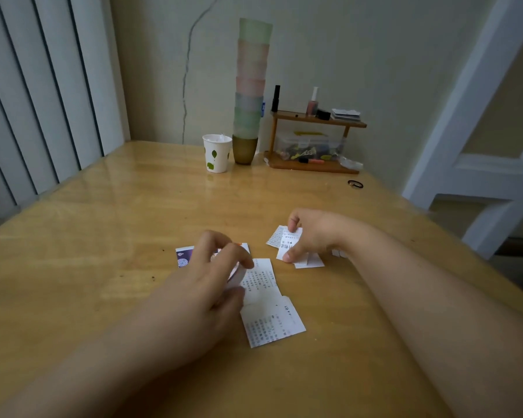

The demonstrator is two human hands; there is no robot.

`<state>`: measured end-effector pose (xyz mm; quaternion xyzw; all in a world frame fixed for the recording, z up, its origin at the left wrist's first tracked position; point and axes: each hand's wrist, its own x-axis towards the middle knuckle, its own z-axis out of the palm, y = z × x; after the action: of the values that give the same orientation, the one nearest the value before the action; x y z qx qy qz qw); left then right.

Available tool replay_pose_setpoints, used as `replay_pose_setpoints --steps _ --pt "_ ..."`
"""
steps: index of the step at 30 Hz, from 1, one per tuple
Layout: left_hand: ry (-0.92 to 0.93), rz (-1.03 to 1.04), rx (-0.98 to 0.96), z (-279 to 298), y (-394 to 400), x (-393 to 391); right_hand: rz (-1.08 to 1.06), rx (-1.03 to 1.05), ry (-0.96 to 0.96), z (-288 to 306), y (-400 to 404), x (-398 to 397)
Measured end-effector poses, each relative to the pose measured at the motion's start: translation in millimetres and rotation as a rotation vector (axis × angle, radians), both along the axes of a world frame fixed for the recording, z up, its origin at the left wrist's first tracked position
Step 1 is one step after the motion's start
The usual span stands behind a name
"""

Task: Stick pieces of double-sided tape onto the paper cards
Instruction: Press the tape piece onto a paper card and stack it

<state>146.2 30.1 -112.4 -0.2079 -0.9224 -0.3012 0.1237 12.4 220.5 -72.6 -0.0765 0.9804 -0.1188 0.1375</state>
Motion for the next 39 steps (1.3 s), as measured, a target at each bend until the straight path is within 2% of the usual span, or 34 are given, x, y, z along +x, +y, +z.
replay_pose_setpoints --steps 4,7,10,12,15,18,21,24,30,39 --pt "-0.017 -0.006 0.039 -3.3 -0.2 -6.0 0.028 -0.074 0.131 -9.5 5.2 9.9" --pt "-0.011 -0.002 0.149 -5.6 0.7 -8.5 0.028 -0.191 0.205 -16.0 11.2 16.4" --pt "-0.170 0.039 0.259 0.2 0.4 -6.6 -0.029 -0.390 0.274 -10.3 21.7 31.4" --pt "-0.180 0.097 0.310 6.9 -1.3 -5.1 -0.082 -0.594 0.252 -5.9 29.2 46.0" --pt "-0.116 0.199 0.142 9.0 -3.8 -3.9 -0.137 -0.956 0.107 -7.5 34.6 70.7" --pt "-0.081 0.167 -0.084 7.7 -2.4 -1.8 -0.170 -1.074 -0.038 -18.6 31.3 89.9" --pt "-0.082 0.149 -0.136 3.6 -0.8 -2.9 -0.199 -1.083 -0.165 -27.0 25.7 101.4" --pt "-0.090 0.131 -0.150 0.6 -0.2 -4.7 -0.226 -1.048 -0.178 -29.3 23.3 106.1" --pt "-0.095 0.121 -0.228 -3.1 -0.6 -6.9 -0.132 -0.798 -0.094 -34.3 13.0 112.7" --pt "-0.166 0.128 -0.244 -0.3 1.0 -7.9 -0.052 -0.644 0.051 -41.9 7.0 115.6"
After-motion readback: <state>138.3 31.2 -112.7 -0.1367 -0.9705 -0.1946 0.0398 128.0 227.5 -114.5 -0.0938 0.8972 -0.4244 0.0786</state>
